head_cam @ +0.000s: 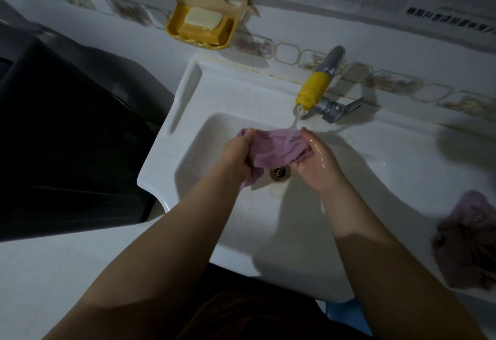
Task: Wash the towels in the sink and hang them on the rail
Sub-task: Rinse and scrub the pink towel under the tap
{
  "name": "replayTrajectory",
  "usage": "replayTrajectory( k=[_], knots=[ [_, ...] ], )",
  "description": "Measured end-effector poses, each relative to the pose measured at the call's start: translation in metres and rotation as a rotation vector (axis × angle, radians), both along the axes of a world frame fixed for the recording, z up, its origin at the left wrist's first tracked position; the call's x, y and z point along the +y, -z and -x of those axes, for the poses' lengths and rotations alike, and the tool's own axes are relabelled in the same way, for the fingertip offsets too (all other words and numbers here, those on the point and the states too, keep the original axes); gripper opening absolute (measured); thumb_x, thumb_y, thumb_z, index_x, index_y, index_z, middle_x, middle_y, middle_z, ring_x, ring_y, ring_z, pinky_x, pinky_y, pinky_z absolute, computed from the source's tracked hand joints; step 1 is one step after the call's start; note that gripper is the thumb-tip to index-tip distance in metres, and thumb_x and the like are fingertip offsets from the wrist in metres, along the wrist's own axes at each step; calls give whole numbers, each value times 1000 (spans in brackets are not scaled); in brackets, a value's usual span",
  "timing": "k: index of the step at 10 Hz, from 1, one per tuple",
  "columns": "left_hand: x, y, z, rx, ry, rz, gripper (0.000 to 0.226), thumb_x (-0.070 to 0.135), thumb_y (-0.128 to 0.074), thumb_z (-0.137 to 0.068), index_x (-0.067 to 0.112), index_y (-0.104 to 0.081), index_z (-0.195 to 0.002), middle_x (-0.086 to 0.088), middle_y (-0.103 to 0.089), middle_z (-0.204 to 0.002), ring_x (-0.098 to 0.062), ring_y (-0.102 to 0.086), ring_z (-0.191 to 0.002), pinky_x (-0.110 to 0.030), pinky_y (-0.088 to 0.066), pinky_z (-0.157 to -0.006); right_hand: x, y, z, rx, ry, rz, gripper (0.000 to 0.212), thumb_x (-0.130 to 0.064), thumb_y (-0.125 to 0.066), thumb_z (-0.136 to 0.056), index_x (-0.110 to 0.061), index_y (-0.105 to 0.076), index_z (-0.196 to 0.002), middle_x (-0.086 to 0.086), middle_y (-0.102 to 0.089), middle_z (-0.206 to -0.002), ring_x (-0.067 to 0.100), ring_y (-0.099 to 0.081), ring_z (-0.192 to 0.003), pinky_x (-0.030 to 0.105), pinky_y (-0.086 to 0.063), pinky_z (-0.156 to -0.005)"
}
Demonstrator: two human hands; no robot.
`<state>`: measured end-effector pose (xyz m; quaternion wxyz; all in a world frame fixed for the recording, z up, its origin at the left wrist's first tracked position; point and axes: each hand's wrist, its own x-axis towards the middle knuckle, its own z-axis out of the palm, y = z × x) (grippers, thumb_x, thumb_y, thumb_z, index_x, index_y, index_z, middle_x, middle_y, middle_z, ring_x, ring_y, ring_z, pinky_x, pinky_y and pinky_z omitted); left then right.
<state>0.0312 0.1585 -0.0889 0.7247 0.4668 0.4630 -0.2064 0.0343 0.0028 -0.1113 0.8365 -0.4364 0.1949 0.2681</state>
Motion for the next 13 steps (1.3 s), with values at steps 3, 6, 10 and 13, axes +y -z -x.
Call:
replayTrajectory(
  k=[3, 6, 10, 13],
  knots=[
    [-38, -10, 8, -54, 47, 168, 34, 30, -32, -104, 15, -61, -98, -3, -71, -84, -15, -68, -75, -18, -55, -59, 46, -52, 11, -522, -11, 539, 33, -25, -58, -91, -18, -57, -123, 2, -59, -129, 13, -55, -121, 32, -39, -108],
    [-40, -11, 6, 12, -24, 145, 29, 27, -34, -103, 20, -54, -83, -4, -50, -66, -15, -46, -54, -18, -37, -49, 64, -41, -7, -71, 437, 170, 8, -10, -50, -97, -10, -49, -89, 0, -56, -63, 12, -54, -50, 29, -45, -54],
    [-39, 2, 4, -28, -53, 71, 27, 20, -41, -93, 9, -52, -71, -10, -48, -55, -16, -48, -37, -18, -41, -38, 67, -52, -27, 5, 319, 240, 40, -14, -46, -94, -18, -33, -57, -7, -30, -38, 9, -27, -31, 14, -17, -41],
    [31, 13, 10, -246, 98, 252, 54, 65, -44, -90, 14, -63, -84, -6, -59, -57, -18, -49, -39, -19, -38, -47, -2, -29, -27, -17, -86, 412, 53, -54, -69, -72, -9, -66, -101, 13, -67, -93, 29, -60, -69, 31, -43, -61]
  ],
)
